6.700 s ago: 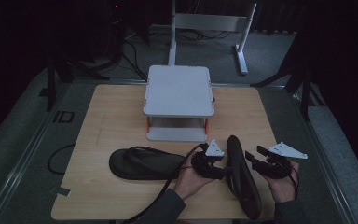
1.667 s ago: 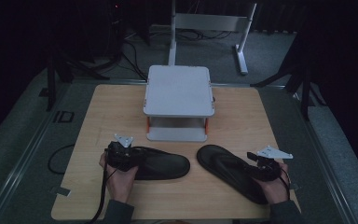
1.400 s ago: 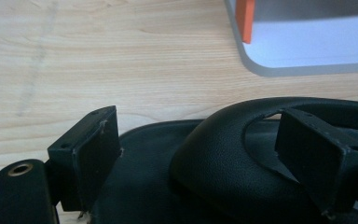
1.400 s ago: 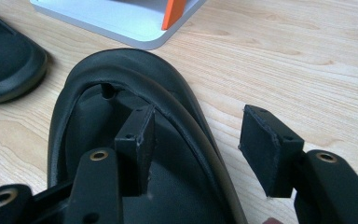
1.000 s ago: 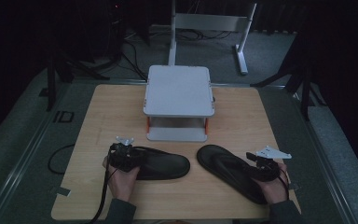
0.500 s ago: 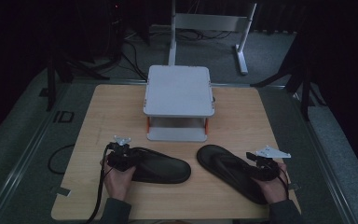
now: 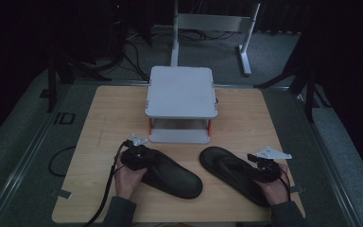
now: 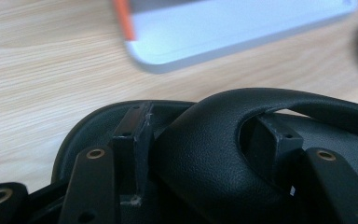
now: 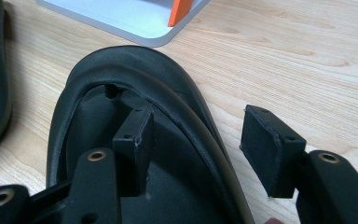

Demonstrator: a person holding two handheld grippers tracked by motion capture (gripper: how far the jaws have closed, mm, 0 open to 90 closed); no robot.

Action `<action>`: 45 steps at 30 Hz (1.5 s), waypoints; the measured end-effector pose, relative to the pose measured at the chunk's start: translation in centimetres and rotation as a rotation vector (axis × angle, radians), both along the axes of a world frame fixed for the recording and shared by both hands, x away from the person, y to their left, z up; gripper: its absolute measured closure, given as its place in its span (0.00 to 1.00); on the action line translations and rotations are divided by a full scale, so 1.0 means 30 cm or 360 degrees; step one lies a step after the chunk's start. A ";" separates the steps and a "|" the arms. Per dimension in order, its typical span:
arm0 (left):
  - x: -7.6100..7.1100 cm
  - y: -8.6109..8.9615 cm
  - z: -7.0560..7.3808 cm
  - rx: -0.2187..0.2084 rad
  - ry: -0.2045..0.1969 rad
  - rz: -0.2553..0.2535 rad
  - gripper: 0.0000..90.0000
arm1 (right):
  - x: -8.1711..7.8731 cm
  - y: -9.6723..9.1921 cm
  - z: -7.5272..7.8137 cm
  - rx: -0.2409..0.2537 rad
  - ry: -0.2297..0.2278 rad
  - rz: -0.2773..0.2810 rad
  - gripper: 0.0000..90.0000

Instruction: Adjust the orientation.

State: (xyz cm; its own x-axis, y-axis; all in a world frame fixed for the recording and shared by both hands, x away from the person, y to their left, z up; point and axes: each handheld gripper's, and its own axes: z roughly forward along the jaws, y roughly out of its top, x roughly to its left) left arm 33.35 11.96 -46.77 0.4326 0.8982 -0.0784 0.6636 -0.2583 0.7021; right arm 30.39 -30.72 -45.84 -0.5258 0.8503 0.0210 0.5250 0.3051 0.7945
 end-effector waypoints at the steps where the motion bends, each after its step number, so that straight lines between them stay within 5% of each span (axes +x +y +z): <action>1: -0.003 -0.030 -0.001 0.0003 0.0002 -0.0044 0.50 | 0.000 0.001 0.000 -0.0001 -0.0001 0.0003 0.49; 10: -0.013 -0.166 -0.003 -0.0009 -0.0002 -0.0262 0.50 | -0.003 0.010 -0.002 -0.0011 0.0000 0.0020 0.49; 19: -0.027 -0.230 -0.004 -0.0006 -0.0010 -0.0331 0.49 | -0.035 0.021 0.019 -0.0009 -0.0041 0.0034 0.49; 32: -0.076 -0.204 0.017 -0.0003 -0.0088 -0.0266 0.41 | -0.090 0.036 0.013 -0.0040 -0.0020 0.0104 0.50; 41: -0.044 -0.229 -0.005 0.0008 -0.0037 -0.0251 0.37 | -0.064 0.082 -0.007 -0.0073 0.0020 0.0169 0.60; 45: -0.036 -0.237 -0.003 0.0010 -0.0010 -0.0209 0.26 | -0.047 0.104 -0.003 -0.0067 0.0017 0.0173 0.61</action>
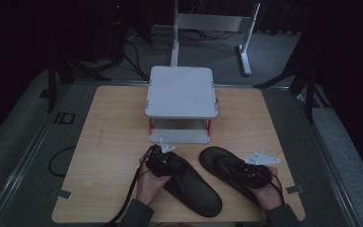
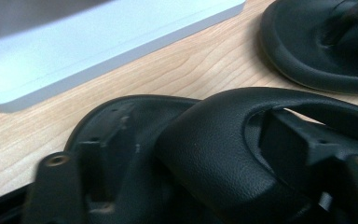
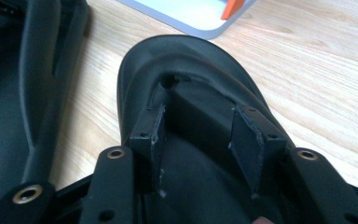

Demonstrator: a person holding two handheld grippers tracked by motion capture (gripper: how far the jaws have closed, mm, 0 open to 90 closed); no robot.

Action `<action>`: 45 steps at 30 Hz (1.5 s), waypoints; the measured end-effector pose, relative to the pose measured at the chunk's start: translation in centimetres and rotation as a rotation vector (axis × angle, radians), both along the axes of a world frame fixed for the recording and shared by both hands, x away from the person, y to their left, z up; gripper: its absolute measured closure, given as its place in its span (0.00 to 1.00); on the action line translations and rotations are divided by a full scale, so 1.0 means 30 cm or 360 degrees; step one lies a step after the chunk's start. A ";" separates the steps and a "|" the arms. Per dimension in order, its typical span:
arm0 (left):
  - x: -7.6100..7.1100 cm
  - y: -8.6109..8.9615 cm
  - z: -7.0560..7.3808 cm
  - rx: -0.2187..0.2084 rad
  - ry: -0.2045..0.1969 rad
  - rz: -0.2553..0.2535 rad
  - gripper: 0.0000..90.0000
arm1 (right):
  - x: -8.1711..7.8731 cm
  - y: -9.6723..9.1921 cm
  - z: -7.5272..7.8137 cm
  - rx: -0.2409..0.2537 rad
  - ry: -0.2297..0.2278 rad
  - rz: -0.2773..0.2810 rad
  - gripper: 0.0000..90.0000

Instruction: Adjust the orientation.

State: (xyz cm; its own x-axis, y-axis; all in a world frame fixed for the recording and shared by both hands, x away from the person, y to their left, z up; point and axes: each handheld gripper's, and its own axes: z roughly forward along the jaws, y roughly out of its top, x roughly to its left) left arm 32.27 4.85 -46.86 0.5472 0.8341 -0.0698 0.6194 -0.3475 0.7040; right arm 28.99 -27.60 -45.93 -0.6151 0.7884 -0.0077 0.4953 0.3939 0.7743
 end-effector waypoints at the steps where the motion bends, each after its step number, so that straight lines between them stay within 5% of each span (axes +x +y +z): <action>1: 0.000 0.004 0.002 -0.0009 0.0007 -0.0004 0.24 | 0.004 0.005 0.000 0.0006 0.0002 -0.0001 0.61; 5: -0.008 0.011 0.003 -0.0092 0.0040 -0.0048 0.21 | 0.014 0.028 -0.003 0.0024 0.0003 0.0013 0.61; 26: -0.071 -0.094 0.009 -0.0033 0.0011 -0.0231 0.23 | 0.049 0.170 -0.004 0.0031 0.0000 0.0072 0.61; 34: -0.061 -0.116 0.009 -0.0073 0.0000 -0.0236 0.24 | 0.052 0.196 -0.004 0.0047 0.0010 0.0071 0.62; 40: -0.098 -0.085 0.039 -0.0134 -0.0035 -0.0210 0.24 | 0.039 0.145 0.023 0.0091 -0.0022 0.0082 0.53; 45: -0.157 -0.049 0.061 -0.0186 -0.0051 -0.0197 0.24 | 0.021 0.050 0.045 0.0087 -0.0058 -0.0004 0.53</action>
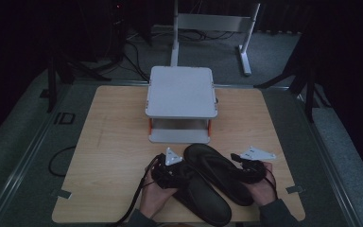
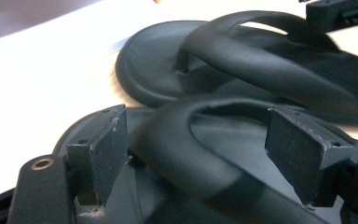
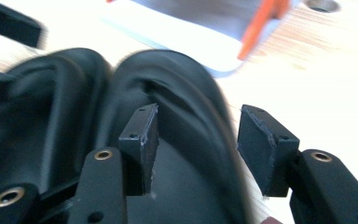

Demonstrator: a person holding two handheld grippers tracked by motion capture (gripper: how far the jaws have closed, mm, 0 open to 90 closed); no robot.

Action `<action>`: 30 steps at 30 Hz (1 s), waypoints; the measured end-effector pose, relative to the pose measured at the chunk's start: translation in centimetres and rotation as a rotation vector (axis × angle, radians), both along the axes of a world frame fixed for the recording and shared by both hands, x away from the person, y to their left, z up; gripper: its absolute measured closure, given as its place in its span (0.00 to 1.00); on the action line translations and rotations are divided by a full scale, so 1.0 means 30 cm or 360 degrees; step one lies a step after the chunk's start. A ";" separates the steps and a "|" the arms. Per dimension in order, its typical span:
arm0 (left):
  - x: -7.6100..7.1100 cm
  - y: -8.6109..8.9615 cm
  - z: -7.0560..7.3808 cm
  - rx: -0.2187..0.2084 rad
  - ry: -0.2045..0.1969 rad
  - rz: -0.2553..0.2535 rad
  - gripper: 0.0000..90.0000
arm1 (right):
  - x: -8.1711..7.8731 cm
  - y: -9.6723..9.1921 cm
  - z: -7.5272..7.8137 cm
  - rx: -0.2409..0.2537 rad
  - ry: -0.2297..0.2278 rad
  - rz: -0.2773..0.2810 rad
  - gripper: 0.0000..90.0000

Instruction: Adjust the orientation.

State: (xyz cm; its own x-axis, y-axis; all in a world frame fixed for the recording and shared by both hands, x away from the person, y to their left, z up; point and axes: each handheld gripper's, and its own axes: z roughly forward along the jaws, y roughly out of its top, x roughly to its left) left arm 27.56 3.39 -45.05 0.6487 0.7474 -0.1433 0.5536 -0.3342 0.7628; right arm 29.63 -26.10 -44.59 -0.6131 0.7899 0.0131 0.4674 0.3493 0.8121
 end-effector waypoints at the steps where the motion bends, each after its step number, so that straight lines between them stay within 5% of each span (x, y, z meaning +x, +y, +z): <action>1: -0.013 0.001 0.000 0.0001 0.0001 0.0005 0.24 | 0.000 -0.019 -0.003 -0.0008 0.0012 -0.0019 0.53; 6: -0.062 -0.020 -0.035 0.0061 0.0039 0.0005 0.25 | 0.004 -0.069 -0.046 -0.0034 0.0087 -0.0059 0.60; 13: -0.065 -0.028 -0.041 0.0071 0.0035 0.0043 0.26 | 0.002 -0.034 -0.068 -0.0111 0.0120 -0.0016 0.72; 24: -0.032 -0.012 -0.040 0.0098 0.0021 0.0104 0.35 | -0.024 0.005 -0.061 -0.0167 0.0137 0.0069 0.64; 30: 0.017 0.033 -0.035 0.0161 0.0000 0.0174 0.44 | -0.047 0.042 -0.056 -0.0190 0.0156 0.0193 0.61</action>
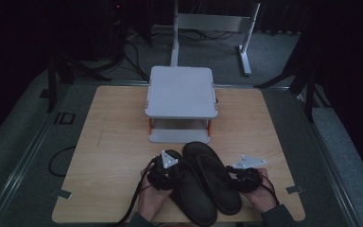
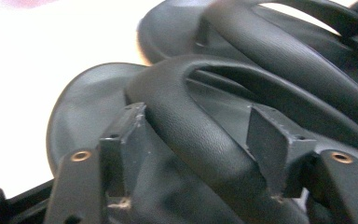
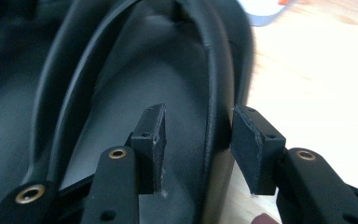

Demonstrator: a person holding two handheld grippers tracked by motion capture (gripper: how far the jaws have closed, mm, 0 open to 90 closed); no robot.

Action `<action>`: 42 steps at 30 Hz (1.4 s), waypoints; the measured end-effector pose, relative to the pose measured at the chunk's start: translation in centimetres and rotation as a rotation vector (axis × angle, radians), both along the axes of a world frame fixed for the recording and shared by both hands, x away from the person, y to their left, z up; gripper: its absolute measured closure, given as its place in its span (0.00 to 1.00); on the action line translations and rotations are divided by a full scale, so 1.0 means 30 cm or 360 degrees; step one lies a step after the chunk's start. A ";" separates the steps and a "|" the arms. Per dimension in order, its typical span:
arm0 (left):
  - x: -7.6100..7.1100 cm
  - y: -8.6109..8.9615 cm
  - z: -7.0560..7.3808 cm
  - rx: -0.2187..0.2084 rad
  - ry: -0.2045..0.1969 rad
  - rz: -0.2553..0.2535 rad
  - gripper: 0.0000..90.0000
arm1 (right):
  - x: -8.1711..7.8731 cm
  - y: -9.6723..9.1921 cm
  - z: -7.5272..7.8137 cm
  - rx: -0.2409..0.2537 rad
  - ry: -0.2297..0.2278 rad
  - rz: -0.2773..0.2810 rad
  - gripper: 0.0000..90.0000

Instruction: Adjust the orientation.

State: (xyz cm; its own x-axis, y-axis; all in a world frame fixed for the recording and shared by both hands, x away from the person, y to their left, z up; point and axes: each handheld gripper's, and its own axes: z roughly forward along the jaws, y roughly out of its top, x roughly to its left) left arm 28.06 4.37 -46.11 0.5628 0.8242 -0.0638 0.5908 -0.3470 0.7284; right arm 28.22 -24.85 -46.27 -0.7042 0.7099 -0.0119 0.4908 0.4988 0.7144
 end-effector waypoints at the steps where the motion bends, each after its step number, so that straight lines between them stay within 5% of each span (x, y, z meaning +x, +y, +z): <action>1: 0.010 0.011 -0.001 -0.0003 0.0001 0.0014 0.45 | -0.003 0.007 0.001 0.0014 0.0012 0.0031 0.61; 10: 0.069 0.059 -0.007 -0.0046 0.0029 0.0058 0.44 | -0.016 0.058 0.003 0.0082 0.0057 0.0168 0.49; 17: 0.013 0.073 0.024 -0.0078 -0.0032 0.0076 0.37 | -0.004 0.047 0.033 0.0183 -0.0008 0.0163 0.44; 22: -0.044 0.087 0.032 -0.0070 -0.0051 0.0081 0.35 | 0.012 -0.007 0.059 0.0249 -0.0106 0.0031 0.52; 26: -0.076 0.077 0.013 -0.0070 -0.0026 0.0067 0.34 | 0.049 -0.056 0.037 0.0193 -0.0092 -0.0134 0.64; 29: -0.082 0.064 -0.007 -0.0049 -0.0014 0.0064 0.32 | 0.067 -0.068 0.000 0.0139 -0.0030 -0.0172 0.66; 34: -0.071 0.057 -0.026 0.0003 0.0011 0.0067 0.42 | 0.063 -0.039 -0.036 0.0060 0.0049 -0.0066 0.68; 36: -0.064 0.067 -0.028 -0.0002 0.0024 0.0064 0.50 | 0.057 -0.021 -0.037 0.0050 0.0056 0.0006 0.72; 42: -0.049 0.085 -0.025 0.0009 0.0028 0.0050 0.55 | 0.041 -0.002 -0.031 0.0024 0.0046 0.0078 0.76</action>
